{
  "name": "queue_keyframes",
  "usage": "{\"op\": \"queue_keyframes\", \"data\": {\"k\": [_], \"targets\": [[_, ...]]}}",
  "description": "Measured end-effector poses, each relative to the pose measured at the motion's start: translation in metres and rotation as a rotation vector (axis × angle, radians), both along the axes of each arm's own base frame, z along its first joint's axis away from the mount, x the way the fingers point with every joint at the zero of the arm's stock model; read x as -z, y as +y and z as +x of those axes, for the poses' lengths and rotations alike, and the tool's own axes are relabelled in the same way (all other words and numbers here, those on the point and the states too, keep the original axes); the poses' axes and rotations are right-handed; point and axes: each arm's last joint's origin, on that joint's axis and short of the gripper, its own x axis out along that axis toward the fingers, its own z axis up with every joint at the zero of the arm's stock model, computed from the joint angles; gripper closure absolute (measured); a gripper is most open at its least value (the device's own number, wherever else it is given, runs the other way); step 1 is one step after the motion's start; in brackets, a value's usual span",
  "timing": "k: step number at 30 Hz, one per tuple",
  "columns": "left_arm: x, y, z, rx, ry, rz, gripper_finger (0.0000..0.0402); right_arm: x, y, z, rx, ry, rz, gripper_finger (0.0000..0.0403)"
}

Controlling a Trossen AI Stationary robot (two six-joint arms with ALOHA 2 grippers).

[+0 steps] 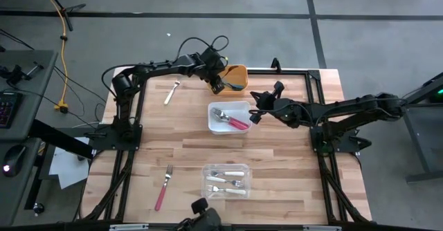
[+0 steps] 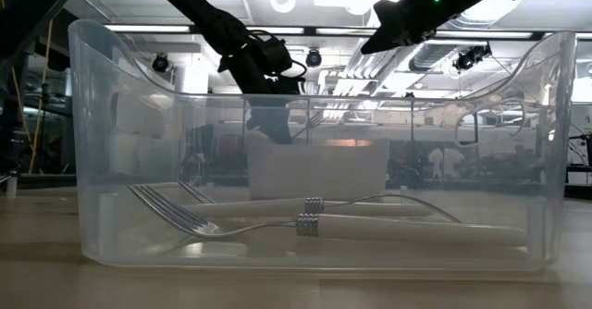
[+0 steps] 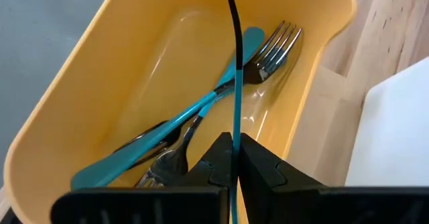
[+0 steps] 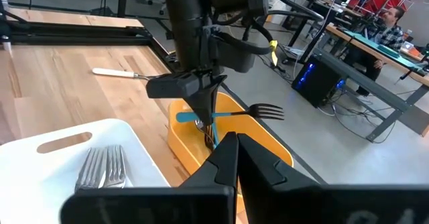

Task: Sort silverware by color (type)
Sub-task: Put the blue fork into the yellow bin, then put the pink fork into the white bin

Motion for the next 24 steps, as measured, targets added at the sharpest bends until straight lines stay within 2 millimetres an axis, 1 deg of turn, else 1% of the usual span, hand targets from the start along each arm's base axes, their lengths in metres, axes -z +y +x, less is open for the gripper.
{"op": "queue_keyframes", "data": {"k": [13,15,18,20,22,24], "targets": [[0.000,-0.001,0.000,0.001,0.001,-0.003,0.0346,0.000,0.000,0.000,-0.007,0.001,0.002,0.0403],[-0.004,-0.003,-0.002,0.013,0.012,0.004,0.0343,0.000,0.000,0.000,-0.007,0.002,0.002,0.0403],[-0.020,-0.011,-0.005,0.063,0.018,0.056,0.0351,0.000,0.000,0.000,-0.015,0.003,0.006,0.0403],[-0.029,-0.022,-0.009,0.113,0.002,0.095,0.0363,0.002,0.001,0.001,-0.056,-0.004,0.021,0.0403],[-0.034,-0.036,-0.015,0.145,-0.018,0.121,0.0377,0.010,0.002,0.000,-0.099,-0.015,0.034,0.0403],[-0.036,-0.050,-0.025,0.158,-0.046,0.149,0.0392,0.024,0.001,-0.004,-0.127,-0.025,0.046,0.0403]]}}
